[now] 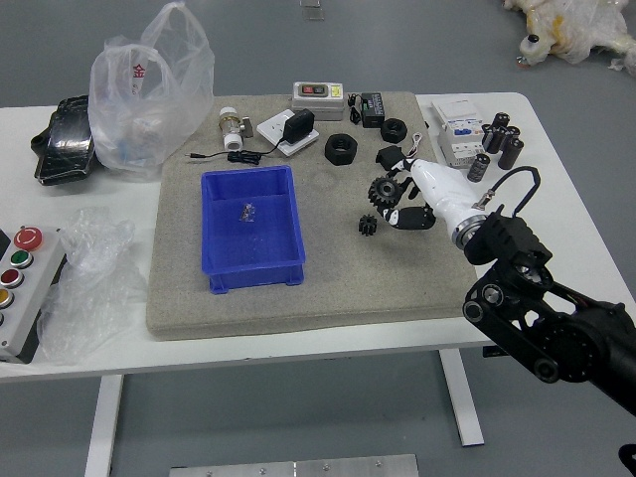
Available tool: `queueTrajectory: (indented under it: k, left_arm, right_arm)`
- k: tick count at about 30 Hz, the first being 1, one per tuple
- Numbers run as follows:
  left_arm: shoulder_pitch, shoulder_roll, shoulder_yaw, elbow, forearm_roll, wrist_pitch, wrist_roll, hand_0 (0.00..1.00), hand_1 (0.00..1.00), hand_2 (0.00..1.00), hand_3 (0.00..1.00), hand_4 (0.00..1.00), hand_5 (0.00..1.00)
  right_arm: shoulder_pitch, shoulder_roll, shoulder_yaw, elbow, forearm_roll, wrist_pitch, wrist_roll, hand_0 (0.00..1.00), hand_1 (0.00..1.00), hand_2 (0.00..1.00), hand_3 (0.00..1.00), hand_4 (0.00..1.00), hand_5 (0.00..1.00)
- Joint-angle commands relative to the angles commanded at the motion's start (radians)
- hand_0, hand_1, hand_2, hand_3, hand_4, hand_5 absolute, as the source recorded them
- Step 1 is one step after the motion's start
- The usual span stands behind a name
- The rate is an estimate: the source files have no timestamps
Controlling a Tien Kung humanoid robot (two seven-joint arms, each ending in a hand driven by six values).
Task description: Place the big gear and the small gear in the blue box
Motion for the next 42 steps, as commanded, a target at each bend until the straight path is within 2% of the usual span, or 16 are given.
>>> queueTrajectory:
  k: [10,11,16,17,22,23,28,29,34,35,40,41,42]
  left_arm:
    - [-0.002,0.004,-0.006,-0.003,0.006,-0.003,0.008,0.650,0.594,0.568,0.657,0.679,0.362]
    - [-0.002,0.004,-0.008,-0.003,0.008,-0.003,0.010,0.650,0.594,0.568,0.657,0.679,0.362]
    - [-0.001,0.005,-0.012,-0.004,0.013,-0.004,0.014,0.650,0.594,0.568,0.657,0.679,0.362]
    - [-0.001,0.005,-0.013,-0.004,0.014,-0.004,0.014,0.650,0.594,0.568,0.657,0.679,0.362]
    - [-0.002,0.004,-0.015,-0.005,0.018,-0.005,0.015,0.650,0.594,0.568,0.657,0.679,0.362]
    - [-0.002,0.004,-0.015,-0.005,0.018,-0.005,0.015,0.650,0.594,0.568,0.657,0.679,0.362]
    - [-0.002,0.003,-0.016,-0.005,0.019,-0.005,0.015,0.650,0.594,0.568,0.657,0.679,0.362]
    - [-0.003,0.003,-0.016,-0.004,0.020,-0.006,0.015,0.650,0.594,0.568,0.656,0.678,0.362]
    - [-0.004,0.001,-0.017,-0.004,0.021,-0.006,0.015,0.650,0.594,0.568,0.656,0.678,0.362]
    - [-0.004,0.001,-0.017,-0.004,0.021,-0.006,0.015,0.650,0.594,0.568,0.656,0.678,0.362]
    - [-0.002,0.000,-0.014,-0.003,0.017,-0.005,0.013,0.650,0.594,0.568,0.656,0.678,0.362]
    - [-0.002,-0.001,-0.014,-0.003,0.016,-0.004,0.013,0.650,0.594,0.568,0.656,0.678,0.361]
    - [-0.001,-0.001,-0.013,-0.003,0.015,-0.004,0.013,0.650,0.594,0.568,0.656,0.678,0.361]
  right_arm:
    - [0.197,0.105,-0.203,-0.038,0.054,-0.011,0.027,0.301,0.500,0.366,0.586,0.547,0.006]
    - [0.214,0.113,-0.227,-0.041,0.062,-0.011,0.030,0.333,0.538,0.541,0.637,0.475,0.029]
    - [0.257,0.135,-0.313,-0.056,0.102,0.007,0.036,0.333,0.538,0.541,0.637,0.475,0.029]
    - [0.263,0.139,-0.332,-0.064,0.114,0.019,0.035,0.389,0.676,0.687,0.800,0.523,0.058]
    - [0.270,0.153,-0.384,-0.088,0.150,0.043,0.048,0.389,0.676,0.687,0.800,0.523,0.058]
    - [0.270,0.155,-0.390,-0.091,0.153,0.047,0.048,0.508,0.826,0.868,0.997,0.602,0.091]
    - [0.271,0.158,-0.407,-0.101,0.158,0.061,0.042,0.508,0.826,0.868,0.997,0.602,0.091]
    - [0.270,0.157,-0.406,-0.101,0.158,0.059,0.043,0.564,0.906,0.966,0.998,0.661,0.126]
    - [0.258,0.150,-0.379,-0.099,0.150,0.040,0.049,0.564,0.906,0.966,0.998,0.661,0.126]
    - [0.253,0.147,-0.368,-0.098,0.148,0.033,0.050,0.560,0.895,0.935,0.998,0.663,0.124]
    - [0.211,0.116,-0.285,-0.109,0.140,0.002,0.052,0.560,0.895,0.935,0.998,0.663,0.124]
    - [0.202,0.109,-0.270,-0.117,0.141,0.001,0.050,0.540,0.842,0.884,0.964,0.662,0.118]
    - [0.194,0.102,-0.259,-0.125,0.143,0.001,0.048,0.540,0.842,0.884,0.964,0.662,0.118]
